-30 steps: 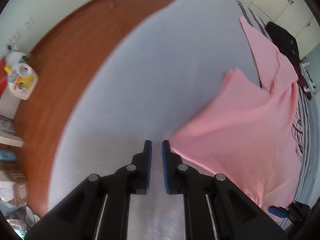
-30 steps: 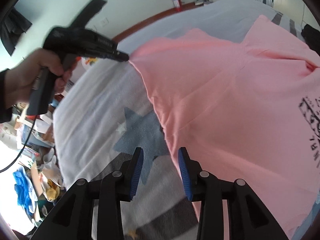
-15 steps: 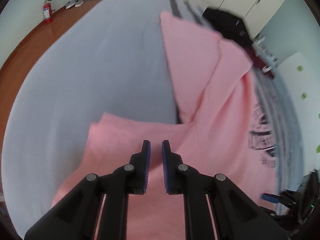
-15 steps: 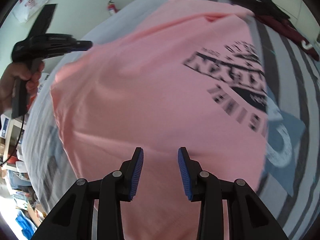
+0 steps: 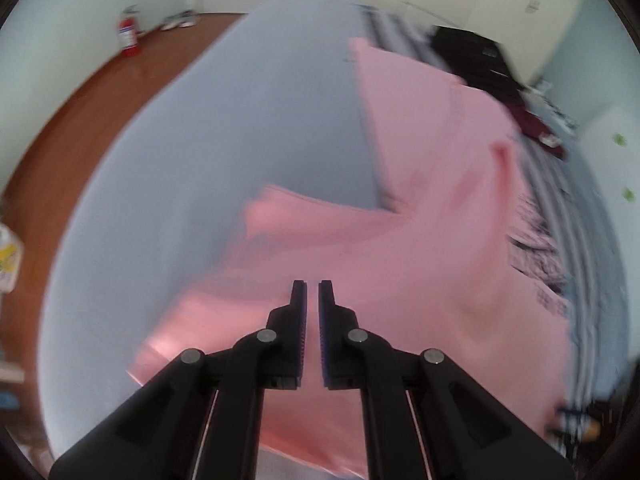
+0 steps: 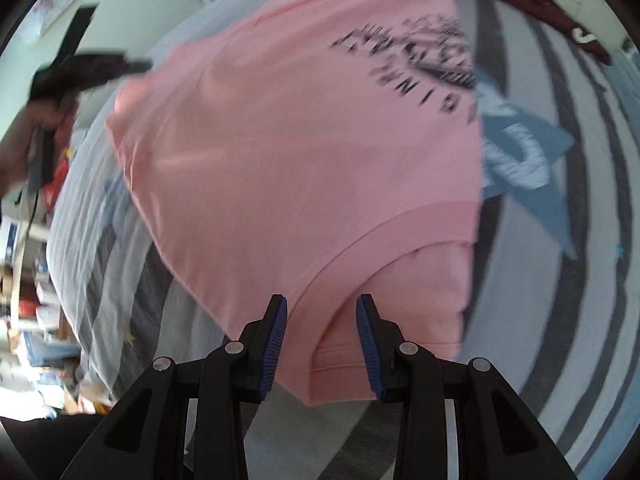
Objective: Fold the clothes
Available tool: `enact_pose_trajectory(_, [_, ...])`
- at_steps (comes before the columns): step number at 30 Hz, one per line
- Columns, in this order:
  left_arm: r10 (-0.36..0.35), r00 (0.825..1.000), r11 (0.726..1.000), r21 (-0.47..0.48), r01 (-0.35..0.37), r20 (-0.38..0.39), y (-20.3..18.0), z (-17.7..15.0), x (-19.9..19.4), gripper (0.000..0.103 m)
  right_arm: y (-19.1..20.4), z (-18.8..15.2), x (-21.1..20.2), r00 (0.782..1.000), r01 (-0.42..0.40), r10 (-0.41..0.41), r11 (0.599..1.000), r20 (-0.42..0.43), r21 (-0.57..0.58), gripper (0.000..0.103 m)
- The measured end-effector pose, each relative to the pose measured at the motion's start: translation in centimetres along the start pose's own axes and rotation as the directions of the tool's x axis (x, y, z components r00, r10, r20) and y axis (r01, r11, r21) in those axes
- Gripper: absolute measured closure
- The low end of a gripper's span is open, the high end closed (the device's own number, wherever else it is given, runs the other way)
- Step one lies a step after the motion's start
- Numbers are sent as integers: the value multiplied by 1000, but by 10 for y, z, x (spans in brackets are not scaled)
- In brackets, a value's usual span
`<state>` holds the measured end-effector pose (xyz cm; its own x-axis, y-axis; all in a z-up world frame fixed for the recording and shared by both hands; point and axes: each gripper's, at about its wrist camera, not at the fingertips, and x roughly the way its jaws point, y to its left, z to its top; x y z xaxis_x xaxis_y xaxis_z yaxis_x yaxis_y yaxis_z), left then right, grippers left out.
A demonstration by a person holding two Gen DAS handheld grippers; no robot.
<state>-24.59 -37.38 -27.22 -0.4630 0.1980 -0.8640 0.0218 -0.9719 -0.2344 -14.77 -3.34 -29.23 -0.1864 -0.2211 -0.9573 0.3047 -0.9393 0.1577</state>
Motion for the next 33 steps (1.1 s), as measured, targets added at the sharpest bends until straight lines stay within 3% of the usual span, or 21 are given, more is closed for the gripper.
enact_pose_trajectory(4, [-94,994,993,62,97,-56,-40,-32,-1,100,-17,3,4,999,32,-33,998,16,62,70])
enact_pose_trajectory(6, [-96,990,993,63,102,-100,-26,-71,-15,100,-25,5,7,998,48,-50,994,23,94,70])
enact_pose_trajectory(14, [0,977,1000,15,3,-214,-2,-143,-25,100,-33,-14,12,996,78,-85,987,39,142,70])
enact_pose_trajectory(18, [34,975,999,25,-29,-220,-6,-144,-39,100,-37,-14,5,997,57,-65,985,42,165,70])
enact_pose_trajectory(23, [-17,993,999,38,21,-118,-40,-109,-59,100,-45,7,-18,995,19,-34,988,92,154,70])
enact_pose_trajectory(28, [-52,993,997,49,57,-110,-84,-98,-37,100,-62,59,-26,984,1,-24,991,178,131,70])
enact_pose_trajectory(33, [12,986,1000,3,-11,-165,-86,-123,-23,100,-83,123,-15,965,16,-45,994,258,111,70])
